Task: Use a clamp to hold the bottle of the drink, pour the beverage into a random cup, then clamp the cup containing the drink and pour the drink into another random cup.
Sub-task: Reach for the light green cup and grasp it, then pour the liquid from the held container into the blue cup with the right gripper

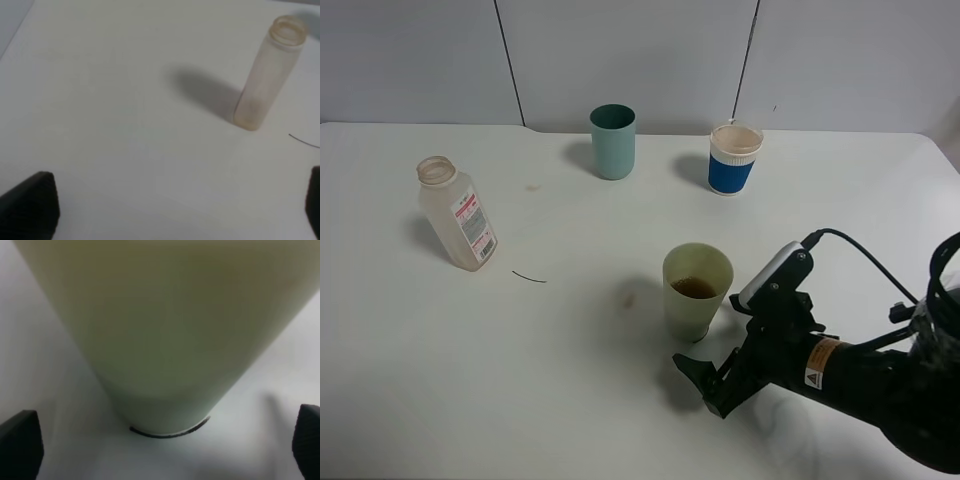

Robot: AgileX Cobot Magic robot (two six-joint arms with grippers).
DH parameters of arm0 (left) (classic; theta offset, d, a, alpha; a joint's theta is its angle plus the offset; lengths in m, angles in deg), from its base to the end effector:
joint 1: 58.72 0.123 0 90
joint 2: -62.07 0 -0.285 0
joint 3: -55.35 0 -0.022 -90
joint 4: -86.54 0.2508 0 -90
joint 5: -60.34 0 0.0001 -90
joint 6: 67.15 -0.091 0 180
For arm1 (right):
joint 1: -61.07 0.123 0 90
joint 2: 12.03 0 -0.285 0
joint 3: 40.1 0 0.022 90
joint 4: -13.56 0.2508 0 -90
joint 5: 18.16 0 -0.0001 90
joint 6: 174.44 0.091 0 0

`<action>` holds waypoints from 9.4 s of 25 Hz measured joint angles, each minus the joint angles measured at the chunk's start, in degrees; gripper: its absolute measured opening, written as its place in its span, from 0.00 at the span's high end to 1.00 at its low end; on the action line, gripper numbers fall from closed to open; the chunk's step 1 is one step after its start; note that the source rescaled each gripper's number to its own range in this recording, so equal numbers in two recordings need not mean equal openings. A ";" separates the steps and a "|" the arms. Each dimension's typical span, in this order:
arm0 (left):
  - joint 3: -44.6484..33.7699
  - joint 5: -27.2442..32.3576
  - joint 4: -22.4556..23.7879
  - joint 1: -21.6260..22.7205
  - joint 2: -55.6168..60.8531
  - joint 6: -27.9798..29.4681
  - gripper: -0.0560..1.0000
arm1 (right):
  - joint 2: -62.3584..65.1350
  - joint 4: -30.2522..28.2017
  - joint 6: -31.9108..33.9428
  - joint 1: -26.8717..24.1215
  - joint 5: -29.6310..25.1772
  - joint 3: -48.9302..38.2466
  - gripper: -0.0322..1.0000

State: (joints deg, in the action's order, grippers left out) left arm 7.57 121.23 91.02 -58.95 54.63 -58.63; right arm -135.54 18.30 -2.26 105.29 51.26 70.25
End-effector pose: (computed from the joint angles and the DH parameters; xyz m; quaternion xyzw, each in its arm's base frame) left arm -0.0076 0.0062 0.2811 -0.0632 0.8456 -0.0014 0.5301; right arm 0.1461 0.1323 0.0608 -0.3586 0.8054 0.1212 0.4560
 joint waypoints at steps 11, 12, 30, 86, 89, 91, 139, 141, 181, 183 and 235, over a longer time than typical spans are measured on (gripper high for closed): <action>0.00 0.00 0.00 0.00 0.00 0.00 0.00 | 3.14 -0.61 -0.89 0.00 0.03 0.46 0.00; 0.00 0.00 0.00 0.00 0.00 0.00 0.00 | 3.15 -1.12 -1.12 0.00 -0.02 0.81 0.00; 0.00 0.00 0.07 0.00 0.00 0.00 0.00 | 3.20 -1.52 -2.13 0.00 0.03 3.66 0.96; 0.00 0.00 0.02 0.00 0.00 0.00 0.00 | 30.00 34.34 -15.14 -0.39 -31.63 17.68 0.96; 0.00 0.00 0.02 0.00 0.00 0.00 0.00 | 29.26 30.86 -12.73 -2.11 -32.46 19.22 0.96; 0.00 0.00 0.02 0.00 0.00 0.00 0.00 | 28.09 25.49 -7.99 -3.51 -33.80 20.06 0.96; 0.00 0.00 0.07 0.00 0.00 0.00 0.00 | 22.55 -100.64 105.60 -24.88 -86.96 42.77 0.96; 0.00 0.00 0.07 0.00 0.00 0.00 0.00 | 22.55 -100.64 105.60 -25.62 -87.65 44.05 0.96; 0.00 0.00 0.02 0.00 0.00 0.00 0.00 | 5.02 -103.31 85.36 -20.66 -101.34 59.74 0.96; 0.00 0.00 0.02 0.00 0.00 0.00 0.00 | 5.02 -103.31 84.59 -20.66 -101.67 59.86 0.96; 0.00 0.00 0.02 0.00 0.00 0.00 0.00 | 5.64 -103.26 61.36 -20.66 -108.47 59.99 0.96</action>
State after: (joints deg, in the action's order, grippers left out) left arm 7.57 121.23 91.04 -58.95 54.63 -58.63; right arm -129.90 -84.96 59.09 84.63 -57.21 130.24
